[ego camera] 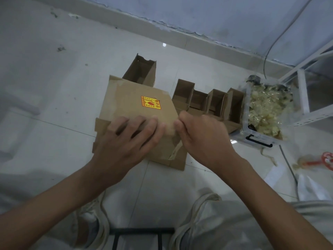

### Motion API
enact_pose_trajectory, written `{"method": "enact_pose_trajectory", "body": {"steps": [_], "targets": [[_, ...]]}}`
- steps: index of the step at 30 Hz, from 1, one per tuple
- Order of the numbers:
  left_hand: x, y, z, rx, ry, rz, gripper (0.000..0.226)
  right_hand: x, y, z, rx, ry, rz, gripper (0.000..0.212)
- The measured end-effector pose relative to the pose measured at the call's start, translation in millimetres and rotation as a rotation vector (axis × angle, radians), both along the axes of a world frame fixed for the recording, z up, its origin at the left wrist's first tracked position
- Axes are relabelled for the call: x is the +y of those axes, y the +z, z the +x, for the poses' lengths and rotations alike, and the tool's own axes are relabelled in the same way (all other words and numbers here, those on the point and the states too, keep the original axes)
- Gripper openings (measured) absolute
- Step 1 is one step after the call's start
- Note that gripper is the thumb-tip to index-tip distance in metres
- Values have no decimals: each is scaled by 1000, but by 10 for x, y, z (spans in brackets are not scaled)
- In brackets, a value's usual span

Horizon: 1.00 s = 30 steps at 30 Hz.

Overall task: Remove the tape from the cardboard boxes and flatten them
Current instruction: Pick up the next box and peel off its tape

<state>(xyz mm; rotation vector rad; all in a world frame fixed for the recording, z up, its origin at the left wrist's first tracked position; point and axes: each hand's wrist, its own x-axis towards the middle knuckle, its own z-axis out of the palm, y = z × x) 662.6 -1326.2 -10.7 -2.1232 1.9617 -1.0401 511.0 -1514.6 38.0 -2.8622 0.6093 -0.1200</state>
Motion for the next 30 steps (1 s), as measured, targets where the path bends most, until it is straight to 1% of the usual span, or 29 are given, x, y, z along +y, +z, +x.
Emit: {"method": "enact_pose_trajectory", "body": {"steps": [1, 2, 3, 6, 7, 8, 9, 11, 13, 16, 19, 23, 30], "targets": [[11, -17, -3, 10, 3, 8, 67, -11, -19, 16, 32, 24, 19, 37], [20, -30, -10, 36, 12, 15, 68, -22, -40, 30, 33, 31, 94, 36], [26, -35, -22, 78, 29, 19, 70, -30, -55, 41, -12, 11, 230, 35], [22, -14, -61, 214, 89, 24, 78, 11, -25, 39, -269, -165, 853, 37], [15, 2, -76, 248, 99, 30, 80, 47, 3, 39, -327, -219, 1018, 37], [6, 17, -90, 281, 106, 41, 84, 82, 23, 41, -360, -254, 1124, 37], [-4, 27, -104, 317, 111, 57, 90, 112, 34, 44, -379, -269, 1182, 37], [-21, 30, -125, 401, 108, 90, 103, 150, 28, 57, -397, -283, 1231, 36], [-36, 33, -134, 457, 83, 120, 110, 163, 23, 62, -408, -301, 1249, 35], [-57, 66, -136, 482, 50, 148, 106, 164, 31, 73, -434, -323, 1282, 36], [-67, 120, -152, 529, 62, 167, 104, 175, 46, 96, -473, -304, 1345, 37], [-59, 143, -179, 637, 88, 185, 109, 193, 33, 106, -473, -259, 1369, 39], [-74, 178, -205, 771, 114, 203, 114, 177, 12, 94, -465, -258, 1431, 39]]}}
